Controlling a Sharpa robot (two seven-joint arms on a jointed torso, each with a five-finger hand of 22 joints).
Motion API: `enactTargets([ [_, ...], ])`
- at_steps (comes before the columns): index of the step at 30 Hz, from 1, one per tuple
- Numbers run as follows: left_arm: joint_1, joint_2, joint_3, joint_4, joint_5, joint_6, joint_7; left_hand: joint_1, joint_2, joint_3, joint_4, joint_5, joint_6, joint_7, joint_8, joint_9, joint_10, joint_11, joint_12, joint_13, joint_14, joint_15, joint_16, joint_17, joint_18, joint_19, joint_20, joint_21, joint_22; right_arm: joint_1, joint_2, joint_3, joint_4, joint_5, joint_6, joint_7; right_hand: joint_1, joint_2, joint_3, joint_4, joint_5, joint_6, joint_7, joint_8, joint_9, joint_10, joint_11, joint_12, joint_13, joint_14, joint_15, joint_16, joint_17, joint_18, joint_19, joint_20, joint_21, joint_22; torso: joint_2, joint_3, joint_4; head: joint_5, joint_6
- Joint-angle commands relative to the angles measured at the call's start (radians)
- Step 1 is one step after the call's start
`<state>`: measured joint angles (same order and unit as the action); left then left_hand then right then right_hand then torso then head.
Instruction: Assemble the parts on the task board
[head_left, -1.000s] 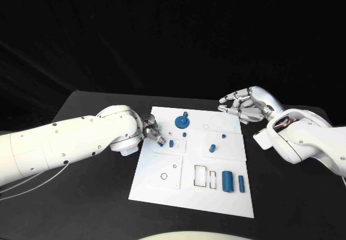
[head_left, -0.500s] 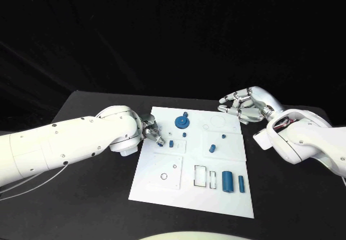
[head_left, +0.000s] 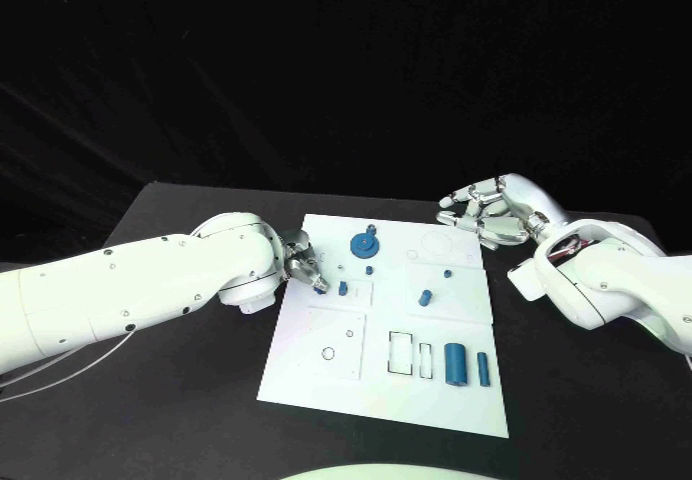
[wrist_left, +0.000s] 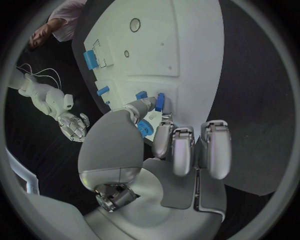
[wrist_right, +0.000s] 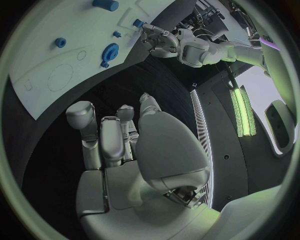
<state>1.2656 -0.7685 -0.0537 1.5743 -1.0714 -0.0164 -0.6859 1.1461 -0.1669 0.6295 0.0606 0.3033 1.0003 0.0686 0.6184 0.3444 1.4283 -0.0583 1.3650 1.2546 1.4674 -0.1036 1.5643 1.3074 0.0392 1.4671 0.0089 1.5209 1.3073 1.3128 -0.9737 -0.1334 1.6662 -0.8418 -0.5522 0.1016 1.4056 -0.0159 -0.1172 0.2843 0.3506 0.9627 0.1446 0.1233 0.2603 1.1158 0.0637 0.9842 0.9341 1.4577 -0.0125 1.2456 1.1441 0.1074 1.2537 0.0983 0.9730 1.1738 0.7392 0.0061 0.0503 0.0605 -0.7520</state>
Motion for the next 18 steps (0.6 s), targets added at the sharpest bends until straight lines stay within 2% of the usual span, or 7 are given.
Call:
enactTargets([
  [1,-0.004,-0.008,-0.003,0.012,0.059,-0.052,-0.046,0.030,0.030,0.015,-0.007,0.001,0.059,-0.058,0.007,0.033,-0.004,0.003,-0.004,0.000,0.103,-0.001,0.007,0.263,-0.019,0.063,-0.009,-0.001,0.196,-0.001,0.000,0.000,0.001,-0.005,0.008,0.007,-0.001,0.005,-0.006,0.002,0.005,-0.009,0.000,0.007,0.001,-0.007,-0.003,0.005,-0.001,0.001,0.000,-0.003,-0.001,0.019,0.007,-0.002,-0.005,-0.001,0.000,-0.0004,-0.0001,0.001,0.003],
  [7,-0.005,-0.041,-0.001,0.046,0.105,-0.141,-0.021,0.024,0.031,0.017,-0.001,-0.004,0.060,-0.056,0.009,0.033,-0.004,0.005,-0.005,-0.001,0.103,0.001,0.007,0.263,-0.019,0.063,-0.008,-0.002,0.195,-0.001,0.000,0.000,0.000,-0.004,0.008,0.007,-0.001,0.005,-0.006,0.002,0.005,-0.009,0.000,0.007,0.001,-0.007,-0.003,0.005,-0.001,0.001,0.000,-0.003,-0.001,0.019,0.007,-0.002,-0.005,-0.001,0.000,-0.0001,0.0015,-0.001,0.005],
  [18,-0.006,-0.091,0.001,0.105,0.128,-0.276,0.044,0.018,0.035,0.018,0.009,-0.010,0.062,-0.056,0.011,0.033,0.000,0.005,-0.002,0.005,0.103,0.002,0.007,0.263,-0.019,0.063,-0.008,-0.002,0.194,-0.001,0.000,0.000,-0.001,-0.004,0.009,0.008,-0.001,0.006,-0.008,0.001,0.006,-0.008,0.000,0.008,0.001,-0.008,-0.003,0.005,-0.002,0.001,0.000,-0.004,-0.002,0.020,0.007,-0.002,-0.007,-0.002,0.000,0.0000,0.0013,0.000,0.006],
])
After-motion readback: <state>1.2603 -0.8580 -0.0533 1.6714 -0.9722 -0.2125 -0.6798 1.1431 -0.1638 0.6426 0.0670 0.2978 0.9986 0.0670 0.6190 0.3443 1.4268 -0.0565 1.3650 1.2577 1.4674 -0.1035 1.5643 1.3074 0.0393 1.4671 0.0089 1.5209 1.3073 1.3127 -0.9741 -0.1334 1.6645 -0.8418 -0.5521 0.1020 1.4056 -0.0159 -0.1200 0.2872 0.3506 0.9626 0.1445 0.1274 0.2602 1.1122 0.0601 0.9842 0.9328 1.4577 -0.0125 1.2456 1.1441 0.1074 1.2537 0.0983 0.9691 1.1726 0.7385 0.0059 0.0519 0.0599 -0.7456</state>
